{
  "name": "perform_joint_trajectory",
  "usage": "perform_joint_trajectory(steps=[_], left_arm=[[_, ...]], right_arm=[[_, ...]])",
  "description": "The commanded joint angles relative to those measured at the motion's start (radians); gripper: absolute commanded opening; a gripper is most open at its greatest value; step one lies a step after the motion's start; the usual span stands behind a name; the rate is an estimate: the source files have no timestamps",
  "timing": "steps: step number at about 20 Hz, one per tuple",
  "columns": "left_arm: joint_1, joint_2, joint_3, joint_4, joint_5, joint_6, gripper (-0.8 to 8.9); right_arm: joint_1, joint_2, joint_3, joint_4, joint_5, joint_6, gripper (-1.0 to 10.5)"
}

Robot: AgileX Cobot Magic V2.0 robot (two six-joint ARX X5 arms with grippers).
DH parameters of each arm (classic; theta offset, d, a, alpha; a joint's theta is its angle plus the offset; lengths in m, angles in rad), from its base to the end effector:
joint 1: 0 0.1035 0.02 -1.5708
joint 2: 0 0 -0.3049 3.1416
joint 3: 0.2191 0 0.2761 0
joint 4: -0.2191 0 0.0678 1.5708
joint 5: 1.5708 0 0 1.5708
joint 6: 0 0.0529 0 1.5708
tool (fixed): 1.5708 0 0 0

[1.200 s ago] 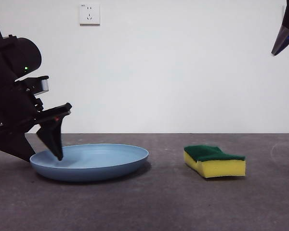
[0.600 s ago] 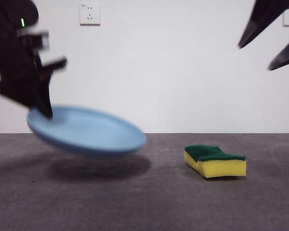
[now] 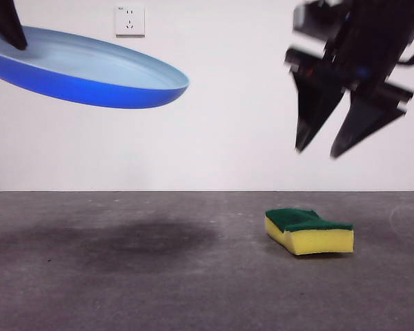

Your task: Pick up the plate,pick up the cloth,clean the plate with the cloth

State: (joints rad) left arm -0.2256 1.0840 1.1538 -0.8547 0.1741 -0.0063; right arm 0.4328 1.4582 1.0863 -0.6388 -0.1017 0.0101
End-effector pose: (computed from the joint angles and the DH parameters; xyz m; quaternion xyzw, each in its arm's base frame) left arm 0.2191 -0.0597 0.3669 0.0070 0.3829 -0.1822 0.9056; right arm 0.2906 0.1402 0.2624 -0.0755 0.4787 0.2287 0.8443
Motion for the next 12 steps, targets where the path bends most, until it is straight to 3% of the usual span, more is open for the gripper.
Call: perform_joint_trajectory(steps=[1,10,12], left_arm=[[-0.004,-0.014,-0.001,-0.018,0.016,0.01,-0.08],[-0.076,-0.014,-0.001,-0.013,0.011,-0.001,-0.08],[-0.083,-0.014,-0.001,0.0,0.011,-0.001,-0.08]], right_arm=[[0.003,0.068,0.0,0.026,0.004,-0.011,2.8],[0.023,0.283,0.0,0.104,0.0,0.001,2.8],[0.035,0.317,0.0,0.11,0.0,0.007,2.0]])
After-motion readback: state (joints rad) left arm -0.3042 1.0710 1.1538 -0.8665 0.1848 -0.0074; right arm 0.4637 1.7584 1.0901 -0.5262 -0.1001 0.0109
